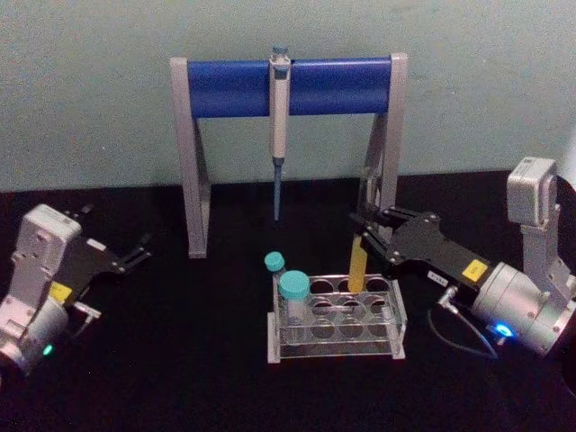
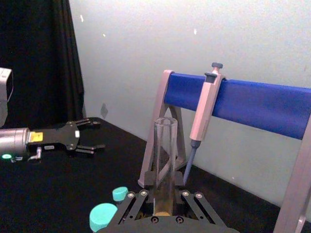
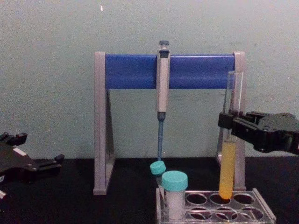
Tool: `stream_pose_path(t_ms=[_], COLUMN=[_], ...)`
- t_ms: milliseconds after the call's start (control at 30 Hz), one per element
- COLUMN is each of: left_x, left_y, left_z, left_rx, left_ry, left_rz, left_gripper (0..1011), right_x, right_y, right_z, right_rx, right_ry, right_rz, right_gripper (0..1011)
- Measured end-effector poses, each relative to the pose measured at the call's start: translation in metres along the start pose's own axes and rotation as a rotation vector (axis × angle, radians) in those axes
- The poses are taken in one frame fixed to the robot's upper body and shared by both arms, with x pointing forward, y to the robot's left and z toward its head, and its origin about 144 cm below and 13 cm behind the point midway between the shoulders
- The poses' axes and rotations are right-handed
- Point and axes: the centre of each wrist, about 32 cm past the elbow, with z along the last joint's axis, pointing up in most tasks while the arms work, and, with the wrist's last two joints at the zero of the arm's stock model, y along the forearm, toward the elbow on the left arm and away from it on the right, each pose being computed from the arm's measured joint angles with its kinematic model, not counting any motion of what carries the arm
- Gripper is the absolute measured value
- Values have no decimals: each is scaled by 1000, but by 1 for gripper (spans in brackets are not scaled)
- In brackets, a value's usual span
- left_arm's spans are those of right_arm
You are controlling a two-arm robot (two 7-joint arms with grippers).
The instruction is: Pick up the test tube from the test tube rack, shake it, then place it back into the test tube rack.
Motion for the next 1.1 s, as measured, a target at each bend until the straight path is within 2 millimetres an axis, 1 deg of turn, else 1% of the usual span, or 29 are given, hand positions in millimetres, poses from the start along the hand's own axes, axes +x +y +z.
stream_pose_path(t_ms=[600,1100], left_x=[0,0], left_y=[0,0], left_z=[0,0], left_rx=[0,0], left_ry=[0,0], left_rz=[0,0], left_gripper=[1010,1010], right_x=[4,4], right_y=[6,6], right_z=[-10,-27], right_rx=[0,-9], right_ry=[-7,40], right_rz=[-6,2], right_gripper=[221,221])
